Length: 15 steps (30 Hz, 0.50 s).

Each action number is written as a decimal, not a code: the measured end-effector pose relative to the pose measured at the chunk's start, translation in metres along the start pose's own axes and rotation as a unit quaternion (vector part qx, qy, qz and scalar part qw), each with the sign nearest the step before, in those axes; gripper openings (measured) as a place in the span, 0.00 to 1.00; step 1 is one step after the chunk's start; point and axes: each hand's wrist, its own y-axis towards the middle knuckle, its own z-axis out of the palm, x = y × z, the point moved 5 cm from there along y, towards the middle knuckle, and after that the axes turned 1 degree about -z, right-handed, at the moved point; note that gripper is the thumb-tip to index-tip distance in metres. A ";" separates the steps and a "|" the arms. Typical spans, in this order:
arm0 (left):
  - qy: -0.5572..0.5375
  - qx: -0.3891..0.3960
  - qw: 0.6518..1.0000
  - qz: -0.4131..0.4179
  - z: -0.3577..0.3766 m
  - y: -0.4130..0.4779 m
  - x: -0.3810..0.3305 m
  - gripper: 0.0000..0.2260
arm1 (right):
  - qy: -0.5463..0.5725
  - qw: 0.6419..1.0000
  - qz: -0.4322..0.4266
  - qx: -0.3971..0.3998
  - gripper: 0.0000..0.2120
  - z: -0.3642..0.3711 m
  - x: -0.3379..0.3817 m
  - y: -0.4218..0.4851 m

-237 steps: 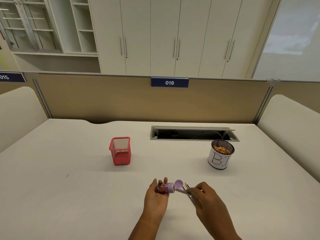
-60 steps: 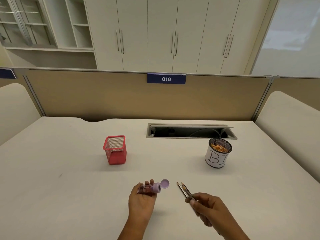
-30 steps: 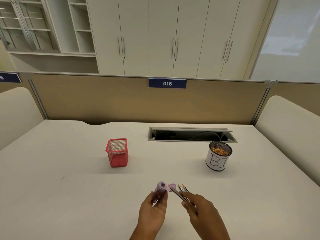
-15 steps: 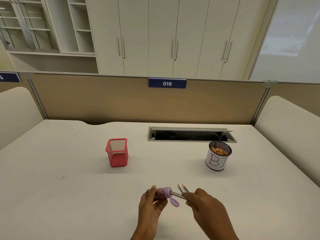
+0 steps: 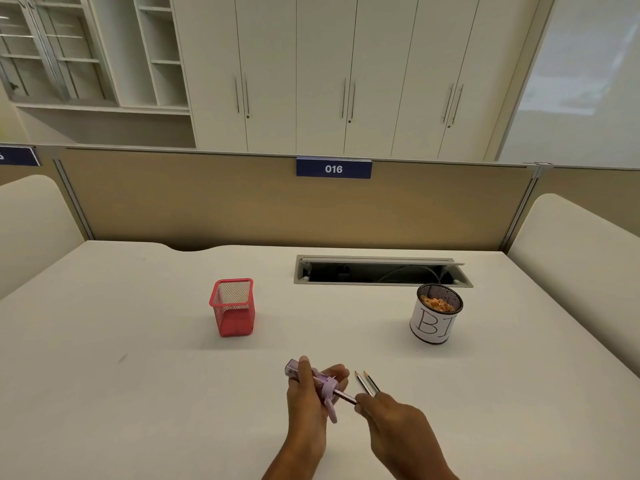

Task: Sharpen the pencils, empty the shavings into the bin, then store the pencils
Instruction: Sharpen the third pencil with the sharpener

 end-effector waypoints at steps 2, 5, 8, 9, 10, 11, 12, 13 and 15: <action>0.012 -0.021 0.999 0.030 0.000 -0.002 -0.002 0.14 | 0.146 0.975 0.134 0.102 0.08 0.006 -0.003 0.002; 0.006 -0.017 0.999 0.049 -0.003 -0.003 0.004 0.12 | 0.511 0.726 0.395 0.238 0.17 0.016 -0.006 -0.009; -0.018 -0.009 0.999 0.033 -0.005 -0.002 0.008 0.12 | 0.658 0.511 0.476 0.283 0.14 0.017 0.000 -0.019; -0.024 -0.007 0.999 0.024 -0.004 -0.002 0.007 0.13 | 0.659 0.509 0.477 0.283 0.13 0.016 0.001 -0.018; -0.025 -0.003 1.000 0.017 -0.004 -0.001 0.006 0.13 | 0.648 0.529 0.471 0.278 0.11 0.016 0.000 -0.017; -0.028 -0.003 1.000 0.012 -0.002 -0.001 0.003 0.14 | 0.627 0.571 0.456 0.269 0.09 0.014 0.000 -0.014; -0.028 -0.006 1.000 0.006 -0.001 0.001 0.002 0.15 | 0.599 0.627 0.430 0.250 0.06 0.013 -0.004 -0.011; -0.028 -0.008 1.000 0.009 0.000 0.001 0.000 0.15 | 0.564 0.687 0.398 0.227 0.05 0.012 -0.007 -0.008; -0.041 -0.021 0.998 0.034 -0.001 0.003 -0.006 0.07 | 0.466 0.801 0.328 0.183 0.08 0.012 -0.016 -0.003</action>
